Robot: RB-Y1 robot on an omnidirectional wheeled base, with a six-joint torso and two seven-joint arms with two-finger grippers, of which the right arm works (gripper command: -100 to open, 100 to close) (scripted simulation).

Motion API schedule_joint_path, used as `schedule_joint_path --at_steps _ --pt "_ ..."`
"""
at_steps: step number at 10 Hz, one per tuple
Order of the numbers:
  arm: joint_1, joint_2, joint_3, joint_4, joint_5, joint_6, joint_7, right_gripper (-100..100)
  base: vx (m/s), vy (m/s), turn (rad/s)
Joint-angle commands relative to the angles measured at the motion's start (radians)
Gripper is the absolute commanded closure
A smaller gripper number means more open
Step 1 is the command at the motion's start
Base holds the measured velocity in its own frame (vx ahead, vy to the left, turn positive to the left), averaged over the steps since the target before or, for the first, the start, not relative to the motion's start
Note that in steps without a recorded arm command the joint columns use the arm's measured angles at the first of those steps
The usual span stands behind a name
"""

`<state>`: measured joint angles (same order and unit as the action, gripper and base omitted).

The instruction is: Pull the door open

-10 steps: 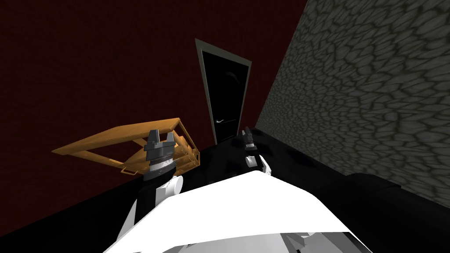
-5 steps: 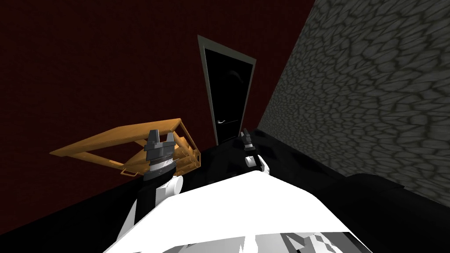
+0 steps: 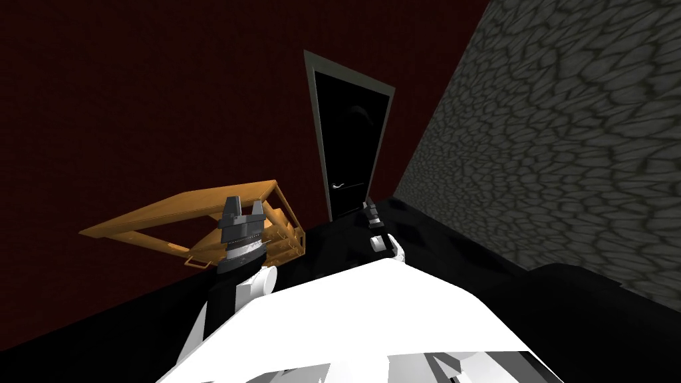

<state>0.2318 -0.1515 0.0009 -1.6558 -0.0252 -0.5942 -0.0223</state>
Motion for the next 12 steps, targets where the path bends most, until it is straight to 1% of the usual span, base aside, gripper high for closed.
schedule_joint_path --at_steps 1,12 --pt "-0.018 -0.005 0.004 0.046 0.000 -0.006 -0.006 -100 0.103 0.018 0.073" --pt "-0.138 -0.062 0.021 0.346 -0.007 -0.031 -0.060 -100 0.103 0.016 0.065"
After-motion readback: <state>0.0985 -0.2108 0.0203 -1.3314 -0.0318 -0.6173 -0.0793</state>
